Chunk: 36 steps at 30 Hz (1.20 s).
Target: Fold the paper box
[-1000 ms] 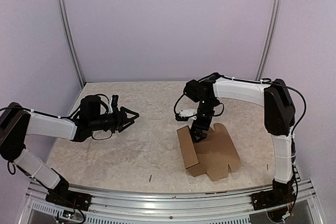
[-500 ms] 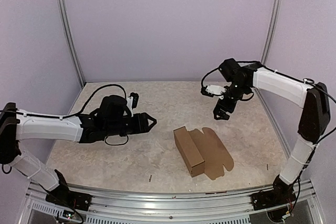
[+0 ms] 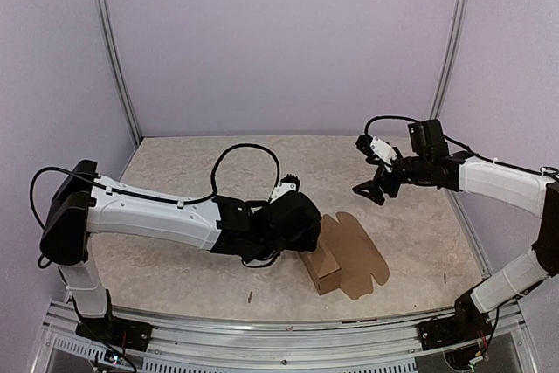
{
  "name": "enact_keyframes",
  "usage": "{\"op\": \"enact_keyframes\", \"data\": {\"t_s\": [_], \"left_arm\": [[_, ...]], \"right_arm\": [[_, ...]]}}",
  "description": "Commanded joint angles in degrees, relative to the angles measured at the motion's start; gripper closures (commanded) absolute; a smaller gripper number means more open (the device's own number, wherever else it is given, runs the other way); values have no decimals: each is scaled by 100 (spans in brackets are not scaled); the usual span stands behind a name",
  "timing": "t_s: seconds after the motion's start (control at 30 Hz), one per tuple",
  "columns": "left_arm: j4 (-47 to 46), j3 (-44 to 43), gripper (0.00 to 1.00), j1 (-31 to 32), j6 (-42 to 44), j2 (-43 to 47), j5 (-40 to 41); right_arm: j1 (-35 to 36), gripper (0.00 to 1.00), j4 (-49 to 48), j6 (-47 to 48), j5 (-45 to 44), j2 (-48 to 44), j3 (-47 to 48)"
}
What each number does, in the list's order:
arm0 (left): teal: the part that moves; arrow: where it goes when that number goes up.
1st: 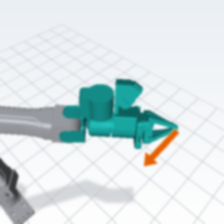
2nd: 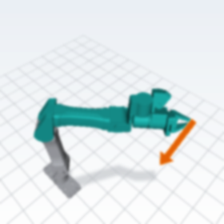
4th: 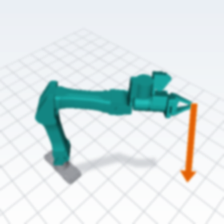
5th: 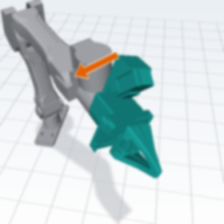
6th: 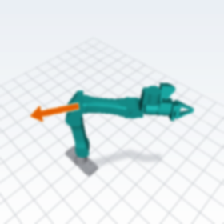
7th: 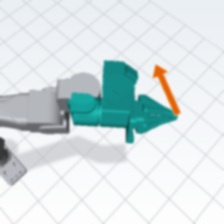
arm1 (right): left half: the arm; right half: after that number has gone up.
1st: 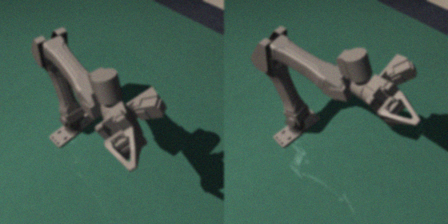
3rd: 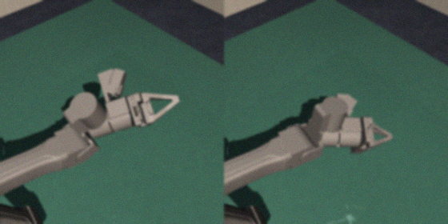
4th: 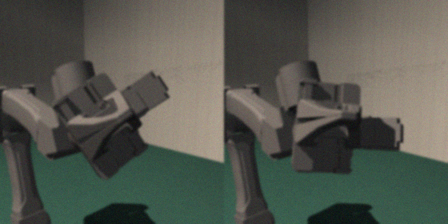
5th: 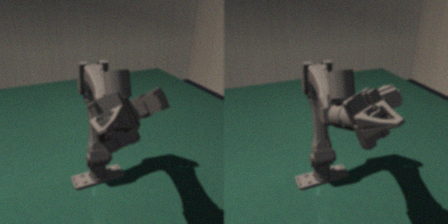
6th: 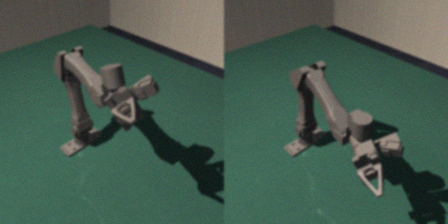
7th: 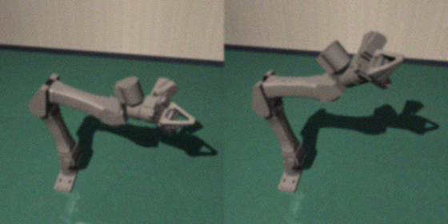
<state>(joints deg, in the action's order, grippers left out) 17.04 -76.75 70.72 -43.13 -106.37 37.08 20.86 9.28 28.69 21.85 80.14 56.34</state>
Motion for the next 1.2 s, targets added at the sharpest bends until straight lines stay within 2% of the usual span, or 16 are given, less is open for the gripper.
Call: {"op": "enact_keyframes", "data": {"t_s": [0.0,0.2,0.43,0.53,0.67,0.83,1.03,1.17], "left_arm": [[858,-255,9,38,-896,-68,-515],[663,-91,10,-216,-1062,-63,-1315],[-502,793,19,-629,-808,165,-2313],[-1133,1360,22,-780,-737,442,-2623],[-1634,2083,24,-949,-742,769,-2862],[-2271,2704,24,-1036,-574,1231,-3013],[-2326,2939,24,-1113,-423,1416,-3029],[-2387,3062,24,-1212,-420,1381,-3132]], "right_arm": [[-30,0,-62,573,1097,-171,-206],[-23,0,-63,636,1440,-154,-501],[-21,1,380,1475,2212,352,-371],[-18,12,805,2027,2652,794,-78],[111,25,1348,2229,2802,1530,639],[686,27,1705,2161,2288,2119,1522],[1725,26,2178,2450,872,2655,2334],[2084,29,2782,2419,173,3115,2913]]}}
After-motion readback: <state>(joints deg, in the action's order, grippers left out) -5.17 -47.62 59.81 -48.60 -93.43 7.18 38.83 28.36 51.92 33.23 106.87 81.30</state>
